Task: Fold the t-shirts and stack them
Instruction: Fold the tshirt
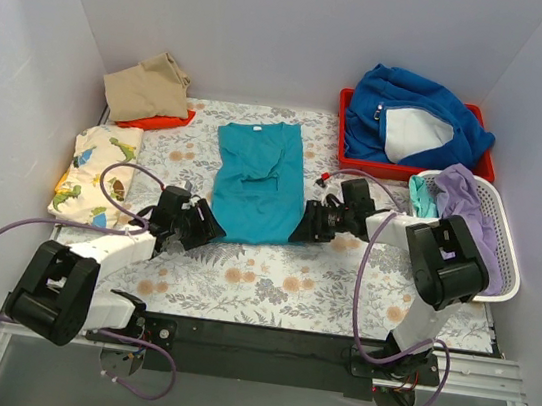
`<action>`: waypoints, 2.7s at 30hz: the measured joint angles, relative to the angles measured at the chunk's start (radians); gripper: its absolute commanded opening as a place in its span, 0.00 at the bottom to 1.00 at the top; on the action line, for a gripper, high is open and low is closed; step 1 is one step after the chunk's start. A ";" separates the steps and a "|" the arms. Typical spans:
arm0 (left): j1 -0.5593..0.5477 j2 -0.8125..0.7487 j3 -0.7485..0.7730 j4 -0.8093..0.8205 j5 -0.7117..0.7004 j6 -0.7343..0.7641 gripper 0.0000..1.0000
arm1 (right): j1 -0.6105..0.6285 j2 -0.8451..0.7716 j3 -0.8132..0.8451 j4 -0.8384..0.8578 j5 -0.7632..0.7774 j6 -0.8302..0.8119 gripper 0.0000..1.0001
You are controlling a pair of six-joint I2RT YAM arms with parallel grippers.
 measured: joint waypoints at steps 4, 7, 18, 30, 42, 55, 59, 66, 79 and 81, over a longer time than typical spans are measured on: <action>0.000 0.008 -0.007 0.017 0.008 -0.004 0.44 | 0.011 0.024 0.008 0.029 -0.026 0.013 0.52; 0.000 0.019 -0.010 0.020 0.008 -0.005 0.27 | 0.015 0.042 0.017 0.040 -0.032 0.019 0.44; 0.000 0.046 -0.003 0.005 0.007 0.021 0.00 | 0.018 0.071 0.026 0.037 -0.014 0.022 0.09; -0.016 -0.075 0.003 -0.160 0.106 -0.014 0.00 | 0.025 -0.174 -0.139 0.025 0.001 0.027 0.06; -0.291 -0.365 -0.043 -0.344 0.090 -0.186 0.00 | 0.229 -0.548 -0.336 -0.086 0.122 0.108 0.07; -0.399 -0.587 0.034 -0.614 -0.055 -0.316 0.00 | 0.370 -0.961 -0.434 -0.254 0.344 0.281 0.10; -0.399 -0.521 0.112 -0.632 -0.137 -0.294 0.00 | 0.370 -0.934 -0.391 -0.315 0.434 0.257 0.12; -0.400 -0.346 0.269 -0.596 -0.288 -0.211 0.00 | 0.357 -0.801 -0.194 -0.343 0.604 0.134 0.12; -0.347 -0.042 0.486 -0.444 -0.434 0.008 0.00 | 0.182 -0.536 0.027 -0.342 0.667 -0.077 0.11; -0.308 0.008 0.494 -0.405 -0.424 0.035 0.00 | 0.154 -0.495 0.055 -0.340 0.649 -0.099 0.11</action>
